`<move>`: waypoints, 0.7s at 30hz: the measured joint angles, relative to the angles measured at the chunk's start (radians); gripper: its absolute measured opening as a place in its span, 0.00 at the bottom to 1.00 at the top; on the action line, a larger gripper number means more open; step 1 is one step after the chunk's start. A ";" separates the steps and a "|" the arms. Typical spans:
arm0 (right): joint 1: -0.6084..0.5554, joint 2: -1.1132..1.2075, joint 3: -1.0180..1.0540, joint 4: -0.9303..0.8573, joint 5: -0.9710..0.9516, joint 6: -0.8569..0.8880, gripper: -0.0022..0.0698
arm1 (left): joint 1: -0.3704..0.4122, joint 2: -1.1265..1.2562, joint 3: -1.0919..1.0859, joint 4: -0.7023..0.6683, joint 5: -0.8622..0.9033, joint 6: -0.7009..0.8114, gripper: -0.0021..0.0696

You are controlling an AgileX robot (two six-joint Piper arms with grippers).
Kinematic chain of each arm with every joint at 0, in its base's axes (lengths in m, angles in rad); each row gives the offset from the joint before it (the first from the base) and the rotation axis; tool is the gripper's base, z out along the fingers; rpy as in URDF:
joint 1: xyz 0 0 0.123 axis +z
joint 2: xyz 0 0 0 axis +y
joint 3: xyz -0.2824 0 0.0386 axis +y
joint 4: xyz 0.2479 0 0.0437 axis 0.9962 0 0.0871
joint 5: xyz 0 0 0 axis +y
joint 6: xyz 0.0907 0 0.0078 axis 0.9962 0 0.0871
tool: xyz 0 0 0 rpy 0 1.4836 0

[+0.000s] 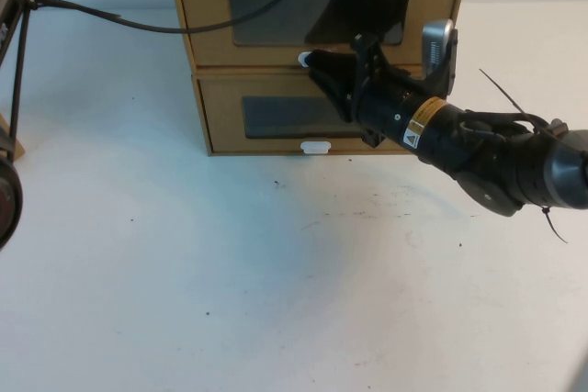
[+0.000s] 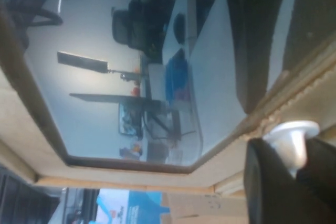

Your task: Open the shoe box

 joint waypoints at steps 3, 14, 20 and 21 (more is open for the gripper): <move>-0.015 0.000 0.031 -0.018 -0.052 0.027 0.14 | 0.000 0.000 0.000 0.000 0.000 0.000 0.02; -0.057 -0.079 0.175 -0.124 -0.122 0.051 0.01 | 0.000 0.000 0.000 0.000 0.000 0.000 0.02; -0.057 -0.089 0.177 -0.135 -0.130 0.052 0.00 | 0.000 0.000 0.000 0.000 0.000 -0.002 0.02; -0.057 -0.089 0.177 -0.135 -0.130 0.052 0.01 | 0.000 0.000 0.000 0.000 0.000 -0.002 0.02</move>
